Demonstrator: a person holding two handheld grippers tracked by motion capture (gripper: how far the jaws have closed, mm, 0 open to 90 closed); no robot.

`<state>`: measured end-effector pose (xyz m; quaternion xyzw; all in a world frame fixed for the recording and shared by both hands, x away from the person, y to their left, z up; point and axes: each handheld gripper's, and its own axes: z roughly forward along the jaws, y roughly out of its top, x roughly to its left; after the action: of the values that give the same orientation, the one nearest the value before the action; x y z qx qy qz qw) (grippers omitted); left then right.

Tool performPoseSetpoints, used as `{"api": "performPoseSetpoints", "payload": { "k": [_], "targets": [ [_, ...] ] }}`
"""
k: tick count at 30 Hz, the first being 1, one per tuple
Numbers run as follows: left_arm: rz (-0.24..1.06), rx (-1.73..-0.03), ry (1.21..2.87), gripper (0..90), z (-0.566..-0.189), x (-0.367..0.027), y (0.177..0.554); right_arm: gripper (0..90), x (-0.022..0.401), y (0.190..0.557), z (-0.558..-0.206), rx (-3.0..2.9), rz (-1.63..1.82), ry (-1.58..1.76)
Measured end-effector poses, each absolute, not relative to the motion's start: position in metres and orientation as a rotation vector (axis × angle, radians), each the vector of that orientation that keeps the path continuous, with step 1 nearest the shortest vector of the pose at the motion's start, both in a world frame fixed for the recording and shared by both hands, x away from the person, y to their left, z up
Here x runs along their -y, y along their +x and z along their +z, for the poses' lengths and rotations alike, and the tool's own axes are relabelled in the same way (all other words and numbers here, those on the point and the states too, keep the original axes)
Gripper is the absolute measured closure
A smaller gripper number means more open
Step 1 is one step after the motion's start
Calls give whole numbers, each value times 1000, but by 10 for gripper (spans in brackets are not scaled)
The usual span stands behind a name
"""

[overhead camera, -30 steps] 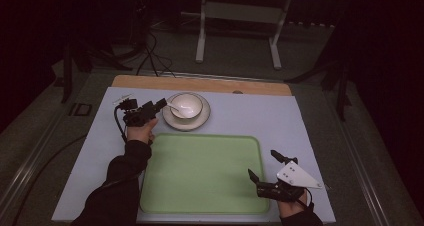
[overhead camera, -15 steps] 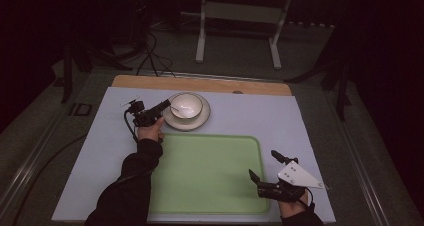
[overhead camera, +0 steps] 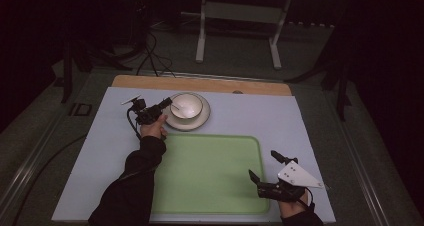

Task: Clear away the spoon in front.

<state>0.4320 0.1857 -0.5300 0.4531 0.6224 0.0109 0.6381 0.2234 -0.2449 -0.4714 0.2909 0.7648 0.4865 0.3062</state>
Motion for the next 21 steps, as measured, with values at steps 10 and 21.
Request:
{"api": "performPoseSetpoints", "payload": {
  "k": [10, 21],
  "targets": [
    [55, -1384, 1085, 850, -507, -181, 429, 104, 246, 223, -471, -2017, 1295, 772],
    [137, -1275, 1216, 851, -451, -184, 417, 104, 247, 222, -469, -2006, 1300, 771]
  ]
}}
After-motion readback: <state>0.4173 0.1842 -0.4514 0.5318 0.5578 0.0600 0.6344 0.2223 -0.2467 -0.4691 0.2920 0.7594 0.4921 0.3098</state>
